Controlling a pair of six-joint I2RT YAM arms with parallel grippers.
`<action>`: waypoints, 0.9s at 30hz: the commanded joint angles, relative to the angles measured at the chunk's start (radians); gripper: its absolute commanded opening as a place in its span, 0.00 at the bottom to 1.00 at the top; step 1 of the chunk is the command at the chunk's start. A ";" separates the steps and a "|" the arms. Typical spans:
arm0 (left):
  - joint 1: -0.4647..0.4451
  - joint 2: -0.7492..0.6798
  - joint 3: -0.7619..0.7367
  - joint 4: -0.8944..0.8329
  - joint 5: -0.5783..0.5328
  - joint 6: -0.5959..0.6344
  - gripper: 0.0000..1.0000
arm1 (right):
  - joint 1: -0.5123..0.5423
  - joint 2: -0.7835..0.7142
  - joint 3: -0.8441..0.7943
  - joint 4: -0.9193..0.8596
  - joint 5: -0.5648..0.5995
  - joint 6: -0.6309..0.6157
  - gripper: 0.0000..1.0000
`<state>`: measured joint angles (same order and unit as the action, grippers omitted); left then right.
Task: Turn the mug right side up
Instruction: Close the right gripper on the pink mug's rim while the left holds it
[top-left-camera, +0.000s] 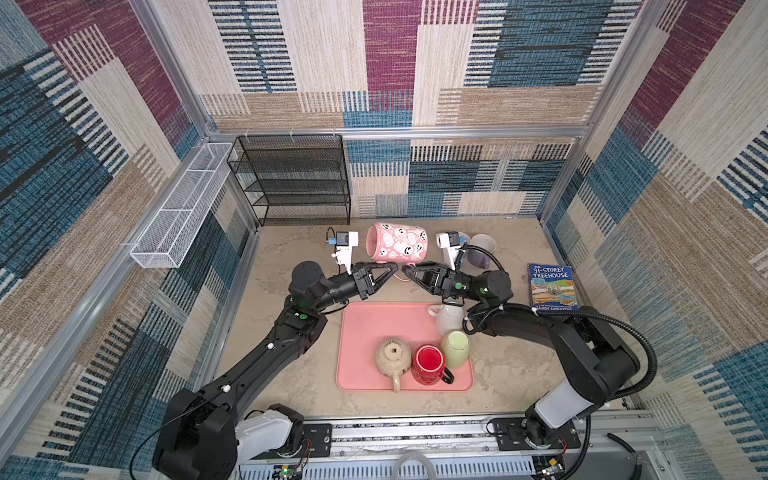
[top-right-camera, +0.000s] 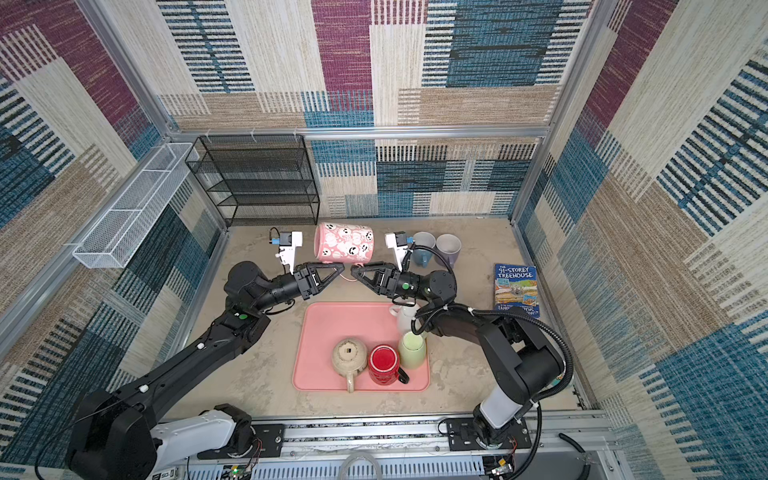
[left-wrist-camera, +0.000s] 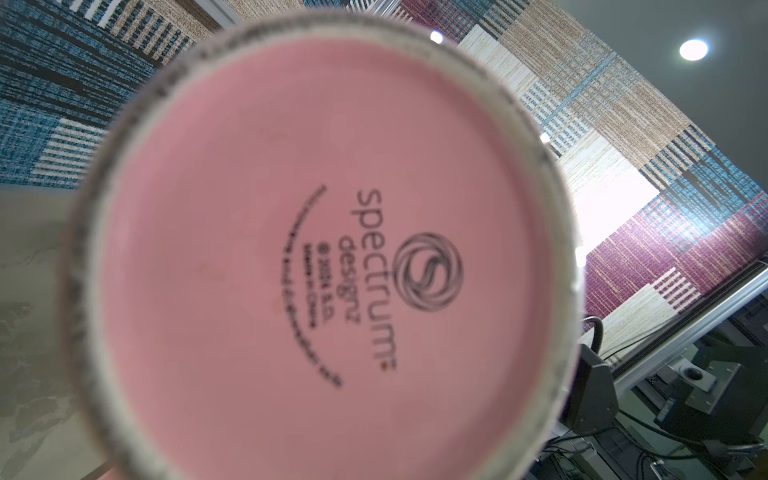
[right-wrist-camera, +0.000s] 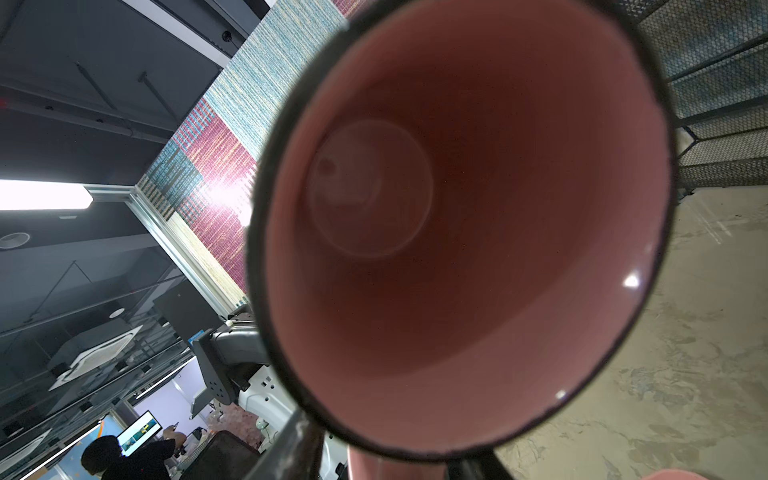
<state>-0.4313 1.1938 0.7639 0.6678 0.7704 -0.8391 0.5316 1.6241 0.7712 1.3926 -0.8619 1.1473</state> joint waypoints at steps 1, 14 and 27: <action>-0.001 0.014 -0.003 0.128 0.029 -0.019 0.00 | 0.008 0.014 0.024 0.128 0.013 0.020 0.40; 0.002 0.045 -0.053 0.202 0.030 -0.043 0.00 | 0.008 0.031 0.043 0.142 0.064 0.038 0.06; 0.002 -0.006 -0.060 0.026 -0.009 0.044 0.44 | 0.008 -0.030 0.019 0.014 0.071 -0.048 0.00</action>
<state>-0.4305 1.2098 0.7063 0.7734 0.7677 -0.8558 0.5392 1.6238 0.7879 1.3613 -0.8253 1.1610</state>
